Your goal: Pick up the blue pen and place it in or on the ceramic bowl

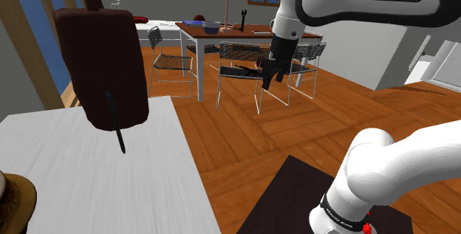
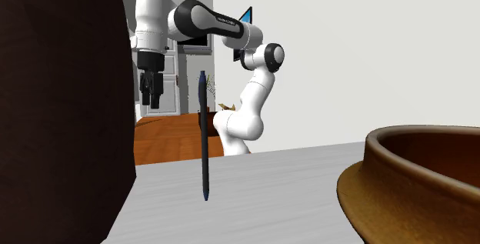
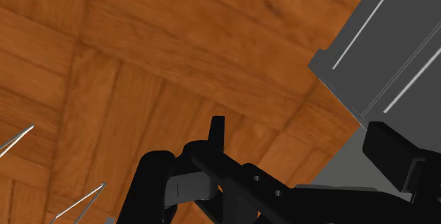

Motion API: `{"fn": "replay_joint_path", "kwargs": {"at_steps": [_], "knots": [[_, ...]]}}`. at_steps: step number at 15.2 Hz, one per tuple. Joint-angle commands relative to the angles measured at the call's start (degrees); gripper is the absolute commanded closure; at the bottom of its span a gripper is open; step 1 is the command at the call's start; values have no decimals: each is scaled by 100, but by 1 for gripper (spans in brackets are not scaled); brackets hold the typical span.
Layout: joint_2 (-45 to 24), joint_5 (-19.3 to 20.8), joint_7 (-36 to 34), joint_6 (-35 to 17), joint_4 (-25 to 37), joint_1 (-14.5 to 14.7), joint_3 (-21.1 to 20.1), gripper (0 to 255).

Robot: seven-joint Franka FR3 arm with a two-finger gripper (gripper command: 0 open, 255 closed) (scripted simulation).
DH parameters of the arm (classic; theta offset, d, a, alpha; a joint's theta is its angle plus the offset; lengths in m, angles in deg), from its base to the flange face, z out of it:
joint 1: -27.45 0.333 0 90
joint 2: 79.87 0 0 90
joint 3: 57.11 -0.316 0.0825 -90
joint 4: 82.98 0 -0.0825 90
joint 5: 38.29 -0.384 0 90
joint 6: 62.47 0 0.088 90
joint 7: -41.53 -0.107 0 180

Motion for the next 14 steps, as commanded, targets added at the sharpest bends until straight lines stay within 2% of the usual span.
{"fn": "replay_joint_path", "kwargs": {"at_steps": [1,8,14], "knots": [[0,0,0,0,0,0,0,0],[458,-530,-387,-1632,-821,490,-588,0],[574,-872,-728,-3156,-1335,897,-1201,0]]}}
